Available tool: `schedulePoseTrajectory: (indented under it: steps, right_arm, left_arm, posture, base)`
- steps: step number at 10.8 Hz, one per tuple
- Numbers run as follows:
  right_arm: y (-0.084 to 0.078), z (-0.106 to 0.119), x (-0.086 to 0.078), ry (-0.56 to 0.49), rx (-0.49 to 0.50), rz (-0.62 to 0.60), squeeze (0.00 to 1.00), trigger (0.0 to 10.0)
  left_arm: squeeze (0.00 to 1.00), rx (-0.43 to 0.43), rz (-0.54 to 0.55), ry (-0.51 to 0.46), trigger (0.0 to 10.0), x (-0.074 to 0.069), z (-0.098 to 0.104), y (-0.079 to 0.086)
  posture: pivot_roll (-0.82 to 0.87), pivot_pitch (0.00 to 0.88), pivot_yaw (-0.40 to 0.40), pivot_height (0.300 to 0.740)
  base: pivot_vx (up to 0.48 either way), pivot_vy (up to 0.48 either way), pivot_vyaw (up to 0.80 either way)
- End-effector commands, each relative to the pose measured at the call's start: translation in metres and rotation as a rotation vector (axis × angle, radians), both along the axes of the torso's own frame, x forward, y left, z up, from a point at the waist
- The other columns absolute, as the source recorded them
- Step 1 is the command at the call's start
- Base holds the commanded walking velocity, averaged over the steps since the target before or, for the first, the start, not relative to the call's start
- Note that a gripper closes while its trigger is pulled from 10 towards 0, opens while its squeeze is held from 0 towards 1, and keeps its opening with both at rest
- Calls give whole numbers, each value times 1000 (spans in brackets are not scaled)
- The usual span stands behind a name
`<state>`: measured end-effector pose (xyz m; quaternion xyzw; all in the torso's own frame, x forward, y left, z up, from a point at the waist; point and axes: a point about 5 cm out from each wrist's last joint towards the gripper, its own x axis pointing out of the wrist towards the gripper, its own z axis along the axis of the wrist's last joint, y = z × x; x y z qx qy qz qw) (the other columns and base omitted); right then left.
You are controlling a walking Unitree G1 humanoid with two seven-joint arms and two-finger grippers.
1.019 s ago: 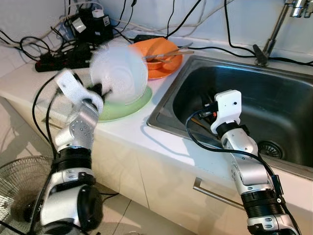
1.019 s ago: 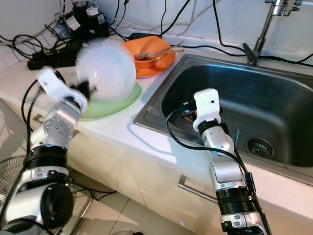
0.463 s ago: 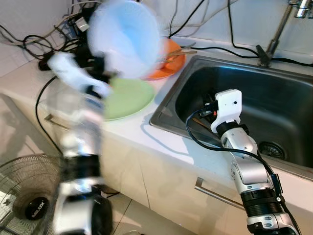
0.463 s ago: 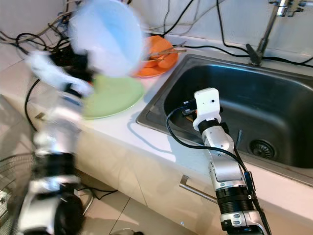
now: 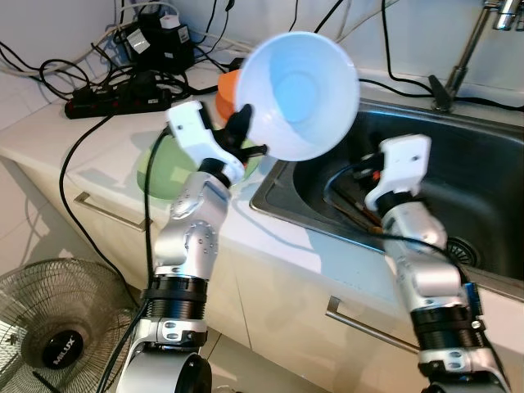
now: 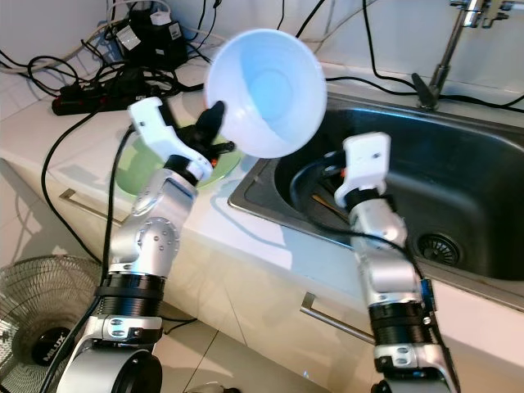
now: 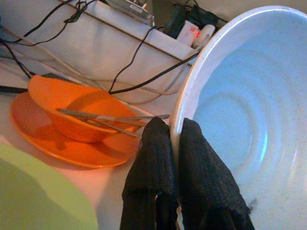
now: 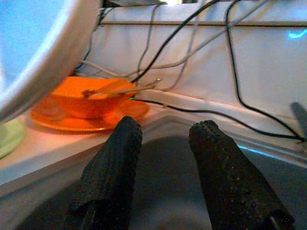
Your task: Kitchen organization
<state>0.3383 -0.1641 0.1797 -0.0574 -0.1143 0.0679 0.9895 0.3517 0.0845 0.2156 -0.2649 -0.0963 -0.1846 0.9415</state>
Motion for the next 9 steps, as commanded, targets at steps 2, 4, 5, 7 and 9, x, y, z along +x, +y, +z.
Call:
schedulePoseTrajectory:
  steps: [2,4,5,7,9]
  right_arm:
    - [-4,8,0,-14,40,6,784,10000]
    - [-7,1,-1,17,22,-4,180,10000]
    - [-7,-1,-2,31,20,9,0,10000]
    - [-7,-2,-3,64,82,50,0,10000]
    - [-2,2,-7,99,256,169,0,10000]
  left_arm:
    - [0,2,33,-75,10000,-1,14,5]
    - [0,-34,111,-105,10000,1,22,18]
    - [0,-16,158,-105,10000,2,22,23]
    - [0,28,180,-98,10000,2,16,22]
    - [0,72,185,-104,10000,1,12,18]
  posture:
    - [22,0,107,740]
    - [20,0,111,740]
    - [19,0,111,740]
    - [14,0,111,740]
    - [11,0,110,740]
  base:
    - [0,0,0]
    - [0,0,0]
    - [0,0,0]
    - [0,0,0]
    - [0,0,0]
